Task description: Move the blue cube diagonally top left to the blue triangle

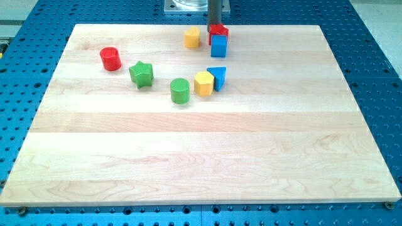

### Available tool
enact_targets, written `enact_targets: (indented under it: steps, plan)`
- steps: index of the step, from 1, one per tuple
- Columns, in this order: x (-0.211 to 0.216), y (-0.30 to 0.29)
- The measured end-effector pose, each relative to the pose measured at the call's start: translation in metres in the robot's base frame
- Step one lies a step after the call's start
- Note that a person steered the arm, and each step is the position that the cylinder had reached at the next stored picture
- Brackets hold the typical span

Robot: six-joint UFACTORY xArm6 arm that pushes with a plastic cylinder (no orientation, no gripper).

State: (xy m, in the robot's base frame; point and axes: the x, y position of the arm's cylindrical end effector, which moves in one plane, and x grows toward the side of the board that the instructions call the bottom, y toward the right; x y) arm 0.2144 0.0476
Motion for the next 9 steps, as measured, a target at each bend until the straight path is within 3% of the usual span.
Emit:
enact_targets:
  steps: [1,3,4,5,7,8,9]
  plan:
    - [0.006,0.042]
    - [0.039,0.023]
    - [0.081,0.033]
    - [0.077,0.004]
    - [0.071,0.006]
    - [0.1,0.021]
    - [0.108,-0.041]
